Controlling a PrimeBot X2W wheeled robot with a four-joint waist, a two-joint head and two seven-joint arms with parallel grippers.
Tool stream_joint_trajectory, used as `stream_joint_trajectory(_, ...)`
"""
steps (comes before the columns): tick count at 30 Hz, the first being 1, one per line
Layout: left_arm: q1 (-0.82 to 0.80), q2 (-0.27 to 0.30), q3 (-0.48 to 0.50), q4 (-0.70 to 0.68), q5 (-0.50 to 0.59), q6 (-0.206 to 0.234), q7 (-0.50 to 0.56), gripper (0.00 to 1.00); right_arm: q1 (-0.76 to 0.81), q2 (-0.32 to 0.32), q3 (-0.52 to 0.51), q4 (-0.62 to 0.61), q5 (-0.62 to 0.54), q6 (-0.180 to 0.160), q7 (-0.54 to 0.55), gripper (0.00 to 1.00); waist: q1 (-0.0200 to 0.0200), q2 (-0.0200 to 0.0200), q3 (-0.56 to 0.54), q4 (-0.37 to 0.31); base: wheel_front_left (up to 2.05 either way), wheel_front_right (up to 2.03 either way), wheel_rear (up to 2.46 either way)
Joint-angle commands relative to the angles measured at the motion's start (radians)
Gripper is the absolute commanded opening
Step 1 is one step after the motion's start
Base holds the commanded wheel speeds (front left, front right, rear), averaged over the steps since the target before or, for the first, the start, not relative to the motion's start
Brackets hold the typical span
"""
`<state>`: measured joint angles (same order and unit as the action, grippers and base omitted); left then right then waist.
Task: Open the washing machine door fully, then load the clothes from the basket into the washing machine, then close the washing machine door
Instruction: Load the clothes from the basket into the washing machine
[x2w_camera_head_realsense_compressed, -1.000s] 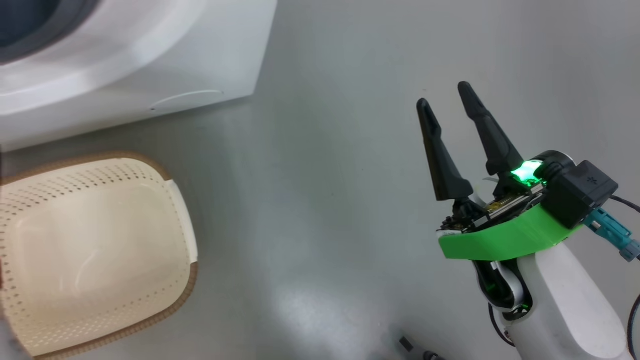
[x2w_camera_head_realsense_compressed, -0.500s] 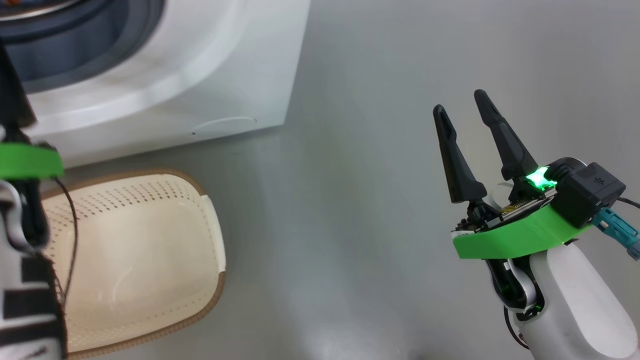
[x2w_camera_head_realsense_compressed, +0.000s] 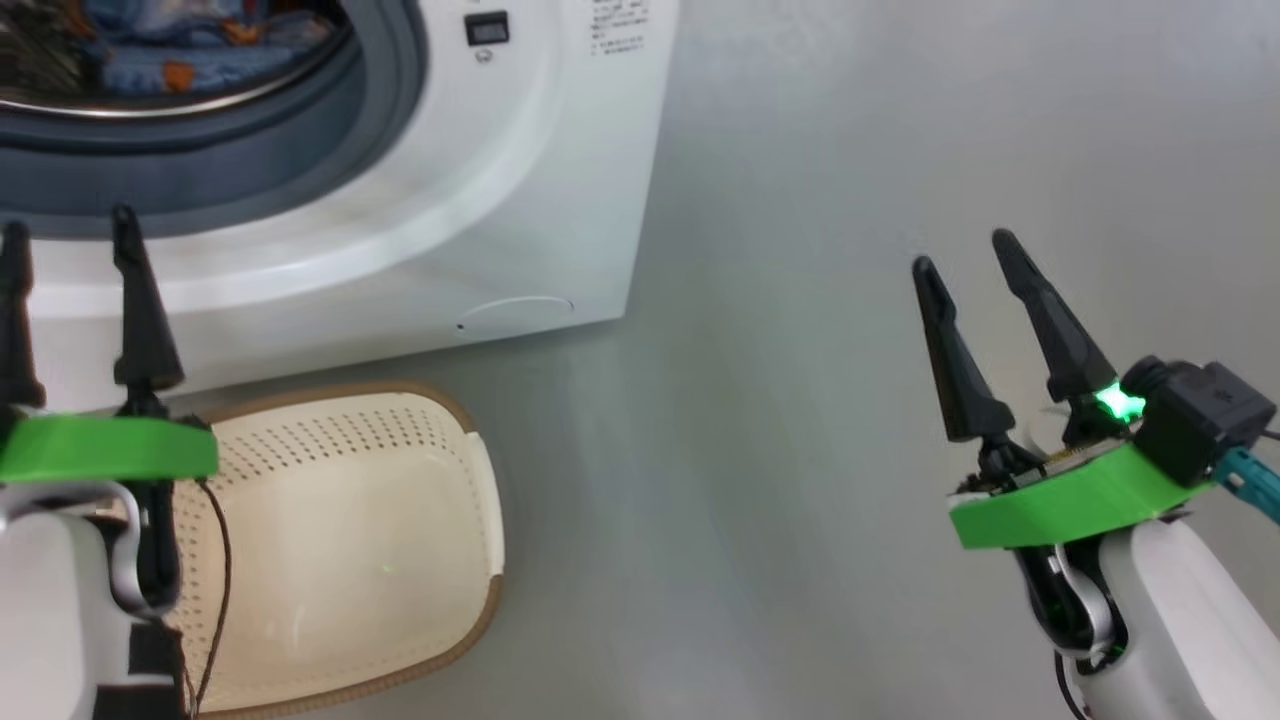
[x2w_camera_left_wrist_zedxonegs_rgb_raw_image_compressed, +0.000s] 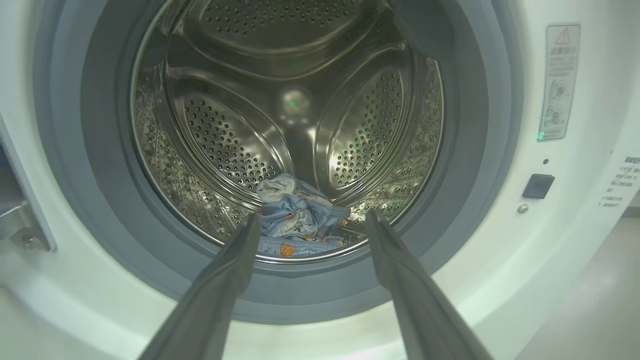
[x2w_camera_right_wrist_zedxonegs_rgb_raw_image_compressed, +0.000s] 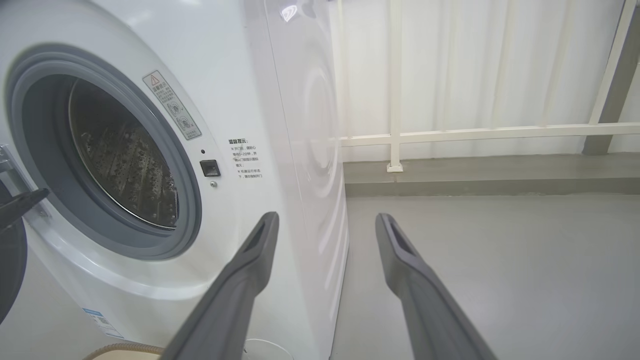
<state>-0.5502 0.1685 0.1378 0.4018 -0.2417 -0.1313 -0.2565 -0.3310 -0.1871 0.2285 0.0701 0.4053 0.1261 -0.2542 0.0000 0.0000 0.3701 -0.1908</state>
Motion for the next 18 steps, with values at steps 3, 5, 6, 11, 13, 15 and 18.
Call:
stream_joint_trajectory(3, 0.039, 0.027, 0.021, -0.042, 0.016, 0.001, -0.005, 1.0, 0.045, -0.017, 0.008, -0.019, 0.008, 0.005, -0.008, 1.0, 0.0, 0.0, -0.043, 0.03, 0.0, 0.0, 0.0)
stream_joint_trajectory(5, 0.058, 0.023, 0.023, -0.049, 0.022, 0.001, -0.005, 1.0, 0.053, -0.021, 0.003, -0.019, 0.009, 0.005, -0.008, 1.0, 0.0, 0.0, -0.056, 0.036, 0.0, 0.0, 0.0)
stream_joint_trajectory(6, 0.067, 0.02, 0.025, -0.053, 0.022, 0.001, -0.005, 1.0, 0.057, -0.023, 0.0, -0.019, 0.01, 0.005, -0.008, 1.0, 0.0, 0.0, -0.061, 0.038, 0.0, 0.0, 0.0)
stream_joint_trajectory(11, 0.11, 0.007, 0.032, -0.067, 0.023, 0.001, -0.005, 1.0, 0.074, -0.029, -0.01, -0.019, 0.011, 0.005, -0.008, 1.0, 0.0, 0.0, -0.084, 0.051, 0.0, 0.0, 0.0)
stream_joint_trajectory(13, 0.128, -0.003, 0.043, -0.072, 0.022, 0.001, -0.005, 1.0, 0.083, -0.031, -0.014, -0.019, 0.011, 0.005, -0.008, 1.0, 0.0, 0.0, -0.092, 0.056, 0.0, 0.0, 0.0)
stream_joint_trajectory(15, 0.149, -0.016, 0.052, -0.08, 0.022, 0.001, -0.005, 1.0, 0.091, -0.033, -0.017, -0.017, 0.011, 0.005, -0.008, 1.0, 0.0, 0.0, -0.104, 0.061, 0.0, 0.0, 0.0)
stream_joint_trajectory(18, 0.2, -0.032, 0.062, -0.102, 0.026, 0.001, -0.005, 1.0, 0.106, -0.038, -0.019, -0.015, 0.013, 0.005, -0.008, 1.0, 0.0, 0.0, -0.126, 0.063, 0.0, 0.0, 0.0)
